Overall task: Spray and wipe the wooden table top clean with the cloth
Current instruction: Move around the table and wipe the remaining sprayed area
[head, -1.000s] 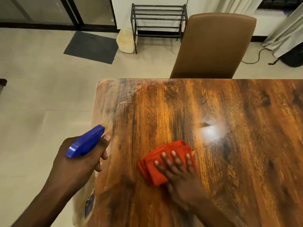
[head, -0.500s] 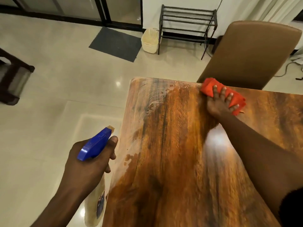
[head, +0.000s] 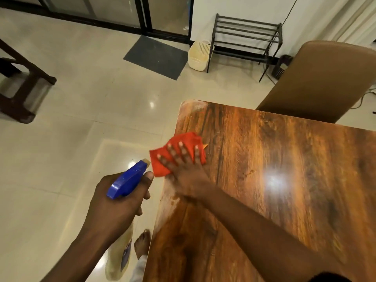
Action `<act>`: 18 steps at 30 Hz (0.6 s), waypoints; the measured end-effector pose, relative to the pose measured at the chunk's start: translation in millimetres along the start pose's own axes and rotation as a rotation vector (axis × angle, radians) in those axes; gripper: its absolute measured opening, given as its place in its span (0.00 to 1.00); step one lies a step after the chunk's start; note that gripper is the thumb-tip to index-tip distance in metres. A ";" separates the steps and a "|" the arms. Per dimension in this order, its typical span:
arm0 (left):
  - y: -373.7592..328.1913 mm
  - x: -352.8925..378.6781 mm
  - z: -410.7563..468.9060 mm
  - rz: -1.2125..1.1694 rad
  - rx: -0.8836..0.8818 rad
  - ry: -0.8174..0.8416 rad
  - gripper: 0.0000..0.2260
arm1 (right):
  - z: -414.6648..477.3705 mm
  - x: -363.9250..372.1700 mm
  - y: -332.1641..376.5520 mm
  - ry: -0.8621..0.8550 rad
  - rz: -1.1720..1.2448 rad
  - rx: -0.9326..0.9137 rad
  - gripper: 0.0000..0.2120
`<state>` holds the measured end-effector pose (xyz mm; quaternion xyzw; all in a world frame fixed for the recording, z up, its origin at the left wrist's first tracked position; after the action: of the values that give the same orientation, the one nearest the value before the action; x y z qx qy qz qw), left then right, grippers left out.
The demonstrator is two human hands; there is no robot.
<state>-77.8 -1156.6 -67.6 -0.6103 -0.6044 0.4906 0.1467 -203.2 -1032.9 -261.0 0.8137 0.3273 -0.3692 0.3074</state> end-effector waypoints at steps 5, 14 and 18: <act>-1.0 -3.2 -5.1 0.003 -0.001 0.019 0.18 | -92.7 75.8 88.0 -0.103 -0.104 -0.126 0.47; 6.4 -0.2 -17.2 -0.021 0.006 0.094 0.26 | -241.3 158.4 52.3 -0.134 -0.252 0.149 0.29; 14.1 0.4 -14.7 -0.037 0.005 0.130 0.23 | -246.1 119.8 -32.9 -0.074 0.007 0.342 0.39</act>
<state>-58.1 -1153.4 -71.6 -0.6291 -0.6037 0.4487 0.1962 -68.3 -794.0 -233.1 0.8410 0.2453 -0.4484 0.1775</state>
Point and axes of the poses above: each hand's wrist, its own z-axis towards the middle knuckle, its own x-axis out of the palm, y = z × x, the point moved 10 cm from there along z, towards the middle knuckle, and after that the axes turned 12 degrees about y, right-handed, at the moved point
